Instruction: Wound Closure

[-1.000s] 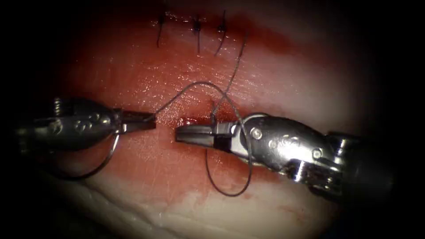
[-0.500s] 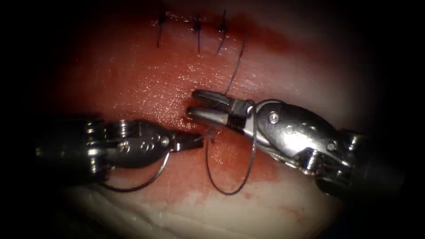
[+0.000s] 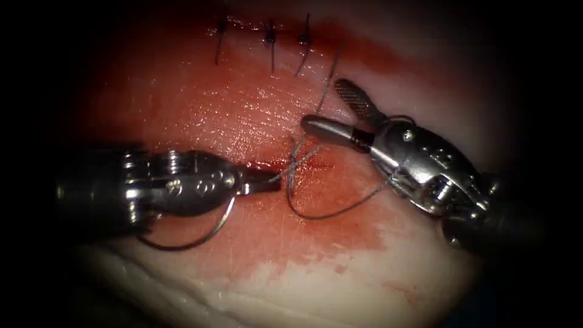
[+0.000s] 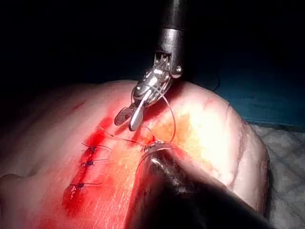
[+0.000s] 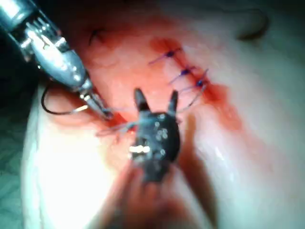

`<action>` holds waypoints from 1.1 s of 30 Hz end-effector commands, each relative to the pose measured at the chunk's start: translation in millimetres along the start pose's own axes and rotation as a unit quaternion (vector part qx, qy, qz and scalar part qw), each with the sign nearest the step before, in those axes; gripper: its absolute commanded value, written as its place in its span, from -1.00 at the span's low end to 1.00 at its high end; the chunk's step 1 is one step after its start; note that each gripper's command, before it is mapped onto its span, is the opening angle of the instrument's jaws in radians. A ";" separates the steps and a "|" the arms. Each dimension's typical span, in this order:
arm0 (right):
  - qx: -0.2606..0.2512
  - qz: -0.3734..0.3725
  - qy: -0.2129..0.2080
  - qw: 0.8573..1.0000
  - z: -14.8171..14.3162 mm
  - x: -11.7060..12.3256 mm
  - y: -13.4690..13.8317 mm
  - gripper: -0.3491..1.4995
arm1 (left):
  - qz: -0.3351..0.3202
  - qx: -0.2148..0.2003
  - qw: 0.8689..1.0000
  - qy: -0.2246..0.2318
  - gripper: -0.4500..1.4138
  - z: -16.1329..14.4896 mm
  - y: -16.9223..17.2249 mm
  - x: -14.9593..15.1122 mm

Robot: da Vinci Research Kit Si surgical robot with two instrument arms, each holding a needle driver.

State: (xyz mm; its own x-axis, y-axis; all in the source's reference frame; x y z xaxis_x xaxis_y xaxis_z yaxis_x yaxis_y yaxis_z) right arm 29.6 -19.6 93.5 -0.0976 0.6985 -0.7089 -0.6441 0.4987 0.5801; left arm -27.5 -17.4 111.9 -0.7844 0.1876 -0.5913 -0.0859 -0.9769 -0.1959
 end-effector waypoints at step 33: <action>-0.019 0.056 -0.055 0.997 5.9 -3.0 1.3 0.42 | -0.002 -0.007 1.000 0.005 -1.00 0.2 -0.5 -0.7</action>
State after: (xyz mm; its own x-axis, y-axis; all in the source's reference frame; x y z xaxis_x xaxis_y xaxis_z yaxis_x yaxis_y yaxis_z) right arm 32.6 -18.1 98.3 -0.0877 0.8036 -0.5886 -0.6649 0.3928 0.6353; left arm -26.4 -17.1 112.1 -0.7793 0.1925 -0.5963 -0.0814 -0.9747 -0.2084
